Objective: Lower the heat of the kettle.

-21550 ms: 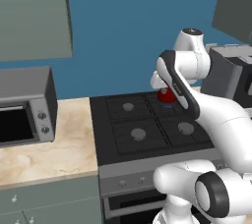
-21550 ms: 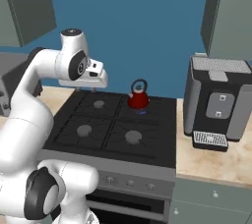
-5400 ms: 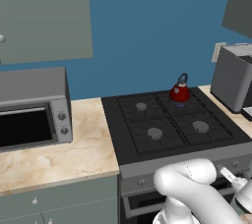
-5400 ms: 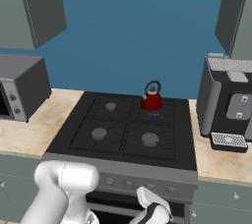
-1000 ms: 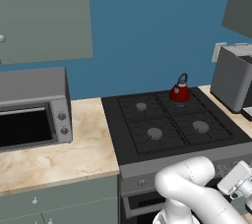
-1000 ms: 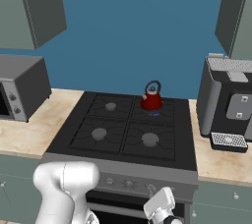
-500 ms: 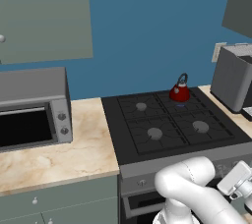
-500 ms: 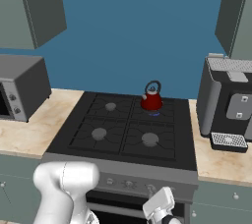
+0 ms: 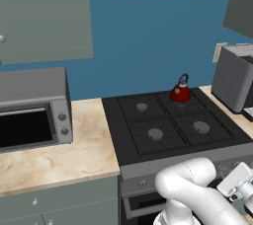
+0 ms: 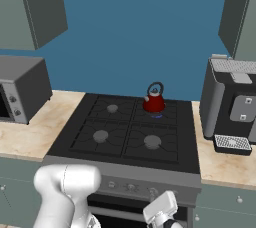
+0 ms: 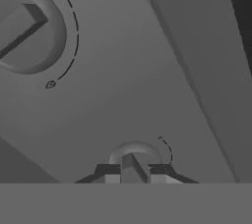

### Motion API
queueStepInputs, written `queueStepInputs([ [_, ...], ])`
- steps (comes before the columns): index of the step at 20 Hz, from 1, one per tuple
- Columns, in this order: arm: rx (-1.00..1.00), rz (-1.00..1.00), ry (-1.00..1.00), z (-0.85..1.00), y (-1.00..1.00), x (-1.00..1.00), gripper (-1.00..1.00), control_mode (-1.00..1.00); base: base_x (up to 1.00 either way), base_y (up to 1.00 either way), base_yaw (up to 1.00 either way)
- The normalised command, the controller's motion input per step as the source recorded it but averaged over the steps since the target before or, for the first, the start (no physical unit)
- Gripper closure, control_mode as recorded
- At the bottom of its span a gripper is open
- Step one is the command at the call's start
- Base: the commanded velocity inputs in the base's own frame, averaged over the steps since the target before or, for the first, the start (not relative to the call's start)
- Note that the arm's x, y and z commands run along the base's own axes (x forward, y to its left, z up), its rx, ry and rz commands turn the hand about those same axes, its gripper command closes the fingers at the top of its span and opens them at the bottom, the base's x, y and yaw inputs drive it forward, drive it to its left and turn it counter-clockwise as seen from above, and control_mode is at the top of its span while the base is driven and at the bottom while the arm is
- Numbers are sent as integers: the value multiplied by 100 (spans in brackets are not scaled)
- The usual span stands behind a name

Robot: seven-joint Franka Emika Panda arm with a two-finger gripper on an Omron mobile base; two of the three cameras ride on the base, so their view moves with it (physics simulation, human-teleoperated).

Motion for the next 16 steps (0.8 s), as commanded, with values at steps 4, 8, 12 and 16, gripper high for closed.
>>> queueStepInputs([
  [4, 25, 9, 7, 0, 5, 0, 100, -100, 0, 0, 0],
  [8, 25, 9, 8, 2, 6, 0, 100, -100, 0, 0, 0],
  [12, 24, 10, 10, 4, 7, 0, 100, -100, 0, 0, 0],
  [16, 24, 10, 10, 7, 6, 0, 100, -100, 0, 0, 0],
])
